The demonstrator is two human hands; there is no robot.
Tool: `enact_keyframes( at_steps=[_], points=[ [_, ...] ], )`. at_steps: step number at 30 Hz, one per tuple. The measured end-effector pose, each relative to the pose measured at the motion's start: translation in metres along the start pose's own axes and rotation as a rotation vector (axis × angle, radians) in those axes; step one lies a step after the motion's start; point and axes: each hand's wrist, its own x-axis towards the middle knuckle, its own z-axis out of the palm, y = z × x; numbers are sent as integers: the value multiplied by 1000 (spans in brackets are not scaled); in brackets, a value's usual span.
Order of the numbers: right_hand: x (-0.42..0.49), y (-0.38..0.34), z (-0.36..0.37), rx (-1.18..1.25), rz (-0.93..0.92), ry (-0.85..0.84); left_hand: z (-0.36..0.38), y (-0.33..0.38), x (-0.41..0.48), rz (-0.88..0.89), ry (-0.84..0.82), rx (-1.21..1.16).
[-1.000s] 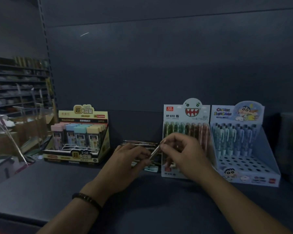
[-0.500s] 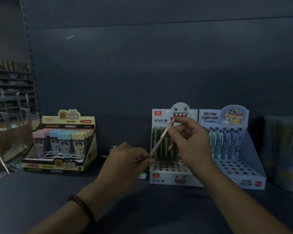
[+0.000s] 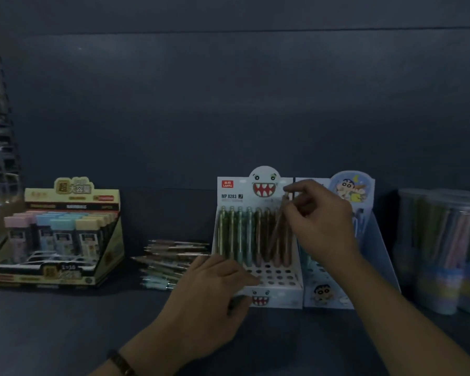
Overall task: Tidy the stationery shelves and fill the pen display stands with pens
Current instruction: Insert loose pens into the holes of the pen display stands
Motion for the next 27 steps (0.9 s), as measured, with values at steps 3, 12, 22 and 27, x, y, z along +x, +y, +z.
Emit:
enact_keyframes(
  at_steps=[3, 12, 22, 27],
  points=[
    [-3, -4, 2, -39, -9, -42, -2, 1, 0, -16, -17, 22],
    [-4, -8, 5, -116, 10, -105, 0, 2, -2, -24, -29, 73],
    [-6, -12, 8, -146, -11, -86, 1, 2, -3, -34, -10, 57],
    [-10, -13, 10, -167, -44, -57, 1, 2, -4, -30, -8, 50]
  ],
)
